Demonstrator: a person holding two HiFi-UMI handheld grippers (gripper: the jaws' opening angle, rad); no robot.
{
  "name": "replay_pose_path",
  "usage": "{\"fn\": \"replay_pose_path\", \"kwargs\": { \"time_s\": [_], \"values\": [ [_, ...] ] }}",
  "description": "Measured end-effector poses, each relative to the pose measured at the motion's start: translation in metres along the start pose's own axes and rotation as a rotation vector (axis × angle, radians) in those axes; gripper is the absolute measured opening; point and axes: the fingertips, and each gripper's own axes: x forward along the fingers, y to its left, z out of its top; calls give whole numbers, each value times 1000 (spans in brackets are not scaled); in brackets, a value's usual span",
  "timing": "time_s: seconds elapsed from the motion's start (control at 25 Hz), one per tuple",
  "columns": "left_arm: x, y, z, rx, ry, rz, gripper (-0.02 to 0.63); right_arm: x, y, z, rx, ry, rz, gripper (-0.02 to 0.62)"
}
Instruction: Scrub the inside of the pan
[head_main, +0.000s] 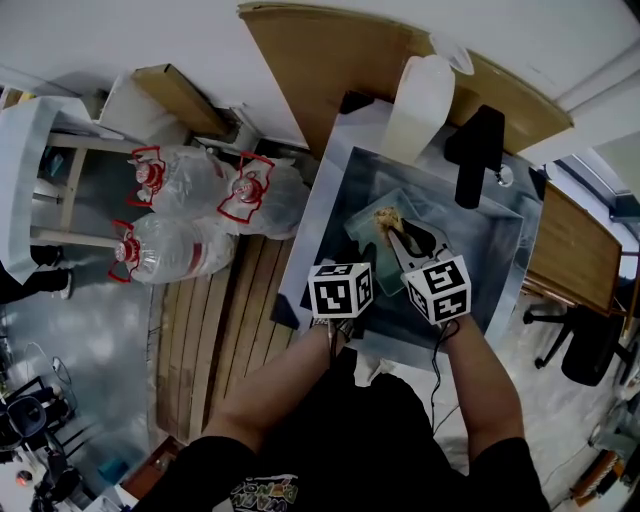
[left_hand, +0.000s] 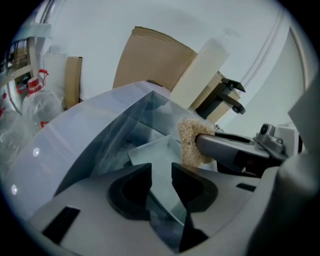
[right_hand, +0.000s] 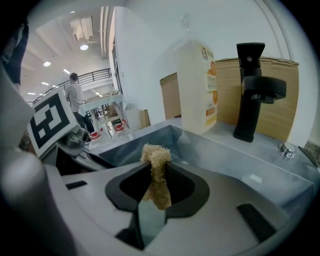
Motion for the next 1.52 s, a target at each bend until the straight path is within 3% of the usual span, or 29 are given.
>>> {"fn": "replay_pose_path", "kwargs": {
  "time_s": [0.12,0.44,0.76,1.16,1.36,1.52],
  "values": [
    [3,10,-5,39,21,31,117,14,3,-6,-5,25,6,94],
    [19,18,-8,0,53,49,118,51,13,-9,-52,81,28,94],
    [26,30,-5,61,54,108,118,77,26,-23,-153,141,157,93],
    [31,34,-12,77,99,134,117,90,33,-31,-121,148,274,94],
    [27,43,-13,59,112,172,51,89,31,-32,-97,136,310,94],
    [28,42,-12,60,107,174,51,89,25,-33,-90,125,316,94]
  ]
}}
